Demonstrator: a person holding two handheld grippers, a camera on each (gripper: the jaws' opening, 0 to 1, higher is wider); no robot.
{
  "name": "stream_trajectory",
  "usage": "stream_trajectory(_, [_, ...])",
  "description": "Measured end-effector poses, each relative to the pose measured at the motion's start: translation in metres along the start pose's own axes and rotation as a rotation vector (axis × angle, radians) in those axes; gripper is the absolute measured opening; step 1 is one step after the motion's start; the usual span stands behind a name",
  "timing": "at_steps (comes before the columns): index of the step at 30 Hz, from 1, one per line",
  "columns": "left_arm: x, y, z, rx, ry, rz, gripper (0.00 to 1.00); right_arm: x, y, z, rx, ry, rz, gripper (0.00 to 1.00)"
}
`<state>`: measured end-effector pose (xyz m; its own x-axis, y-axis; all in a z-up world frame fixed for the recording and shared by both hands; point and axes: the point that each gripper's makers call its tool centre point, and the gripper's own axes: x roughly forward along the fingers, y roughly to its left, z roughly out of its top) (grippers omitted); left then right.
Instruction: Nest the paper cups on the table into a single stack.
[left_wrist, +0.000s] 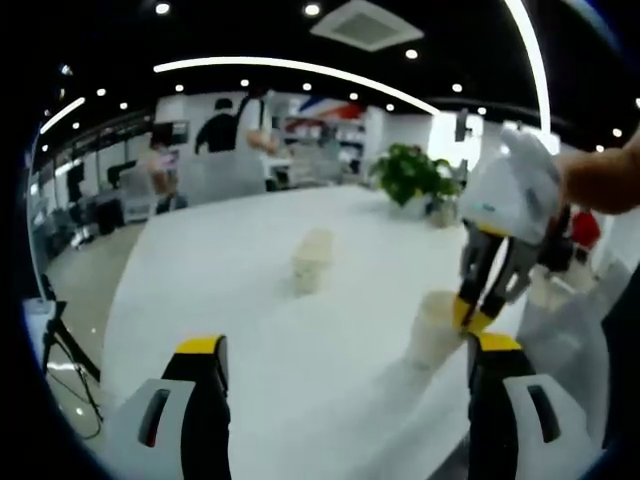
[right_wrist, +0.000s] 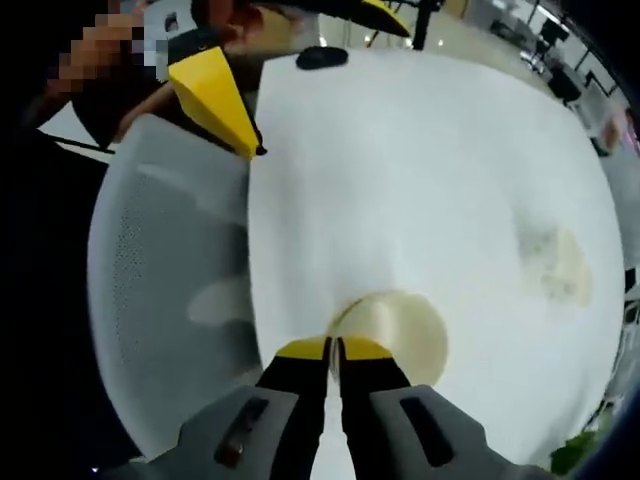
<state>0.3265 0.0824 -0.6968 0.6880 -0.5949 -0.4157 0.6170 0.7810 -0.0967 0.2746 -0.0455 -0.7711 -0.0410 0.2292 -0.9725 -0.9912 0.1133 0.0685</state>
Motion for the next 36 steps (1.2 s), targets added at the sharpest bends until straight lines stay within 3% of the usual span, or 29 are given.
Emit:
stream_trajectory(7, [0.000,0.002,0.002,0.004,-0.003,0.001,0.98,-0.025,-0.001,0.010,0.059,-0.165,0.032,0.14])
stream_trajectory(10, [0.000,0.005,0.006,0.005,-0.015,0.006,0.98,-0.049,-0.009,0.016,0.099,-0.290,0.011,0.21])
stream_trajectory(15, [0.003,0.007,0.008,-0.012,-0.029,0.005,0.98,-0.077,-0.028,0.008,0.174,-0.436,-0.055,0.35])
stream_trajectory(21, [0.006,0.016,0.005,-0.043,-0.058,0.028,0.98,-0.089,-0.052,-0.020,0.286,-0.559,-0.168,0.44])
stream_trajectory(23, [0.006,0.018,0.000,-0.040,-0.051,0.039,0.98,-0.093,-0.060,-0.032,0.306,-0.601,-0.221,0.45])
stream_trajectory(25, [0.006,0.016,-0.006,-0.042,-0.037,0.035,0.98,-0.102,-0.073,-0.043,0.322,-0.674,-0.320,0.48])
stream_trajectory(27, [0.005,0.014,-0.009,-0.028,-0.032,0.036,0.98,-0.105,-0.078,-0.054,0.380,-0.721,-0.354,0.52])
stream_trajectory(30, [0.004,0.015,-0.010,-0.034,-0.037,0.038,0.98,-0.112,-0.083,-0.068,0.482,-0.843,-0.400,0.55])
stream_trajectory(31, [0.005,0.016,-0.011,-0.037,-0.037,0.038,0.98,-0.112,-0.083,-0.071,0.501,-0.867,-0.400,0.56])
stream_trajectory(36, [0.005,0.017,-0.012,-0.047,-0.049,0.050,0.98,-0.112,-0.090,-0.094,0.544,-0.944,-0.543,0.68])
